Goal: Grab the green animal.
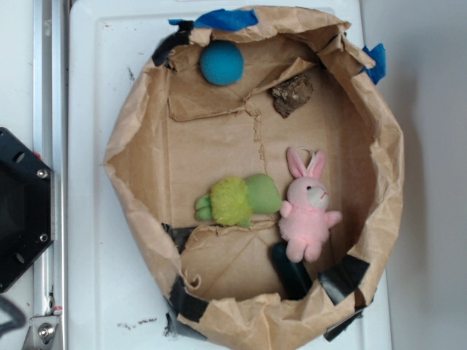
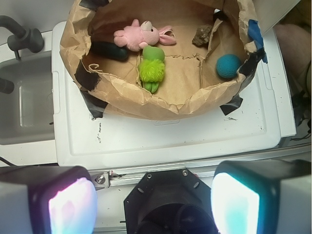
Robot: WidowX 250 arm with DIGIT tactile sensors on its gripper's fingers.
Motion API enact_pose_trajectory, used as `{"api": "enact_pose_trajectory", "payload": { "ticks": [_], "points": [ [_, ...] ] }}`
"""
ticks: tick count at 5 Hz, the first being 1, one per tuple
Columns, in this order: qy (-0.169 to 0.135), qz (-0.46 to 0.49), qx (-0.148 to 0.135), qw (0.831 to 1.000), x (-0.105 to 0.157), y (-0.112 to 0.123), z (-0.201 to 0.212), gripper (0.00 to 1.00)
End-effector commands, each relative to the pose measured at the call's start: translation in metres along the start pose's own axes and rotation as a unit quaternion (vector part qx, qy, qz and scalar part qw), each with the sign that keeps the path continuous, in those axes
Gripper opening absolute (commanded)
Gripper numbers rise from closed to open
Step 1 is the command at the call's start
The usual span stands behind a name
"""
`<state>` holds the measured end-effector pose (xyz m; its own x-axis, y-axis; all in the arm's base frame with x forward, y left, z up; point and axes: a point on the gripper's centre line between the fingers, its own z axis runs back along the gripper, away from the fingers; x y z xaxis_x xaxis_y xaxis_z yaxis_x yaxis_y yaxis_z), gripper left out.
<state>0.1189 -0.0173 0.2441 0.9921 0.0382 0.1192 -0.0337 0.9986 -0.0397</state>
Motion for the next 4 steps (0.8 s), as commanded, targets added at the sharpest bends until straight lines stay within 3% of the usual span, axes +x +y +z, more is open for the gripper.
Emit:
{"api": "enact_pose_trajectory", "payload": {
  "ticks": [1,2,3,4],
  "points": [
    [0.0,0.0,0.0,1.0,0.0,0.0,0.0,1.0],
    [-0.011,0.033,0.013,0.999,0.05,0.016,-0.005,1.0],
    [-0.034,0.059,0.006,0.998,0.099,0.033,-0.011,1.0],
    [-0.039,0.039,-0.016,0.998,0.12,0.035,-0.034,1.0]
  ]
}}
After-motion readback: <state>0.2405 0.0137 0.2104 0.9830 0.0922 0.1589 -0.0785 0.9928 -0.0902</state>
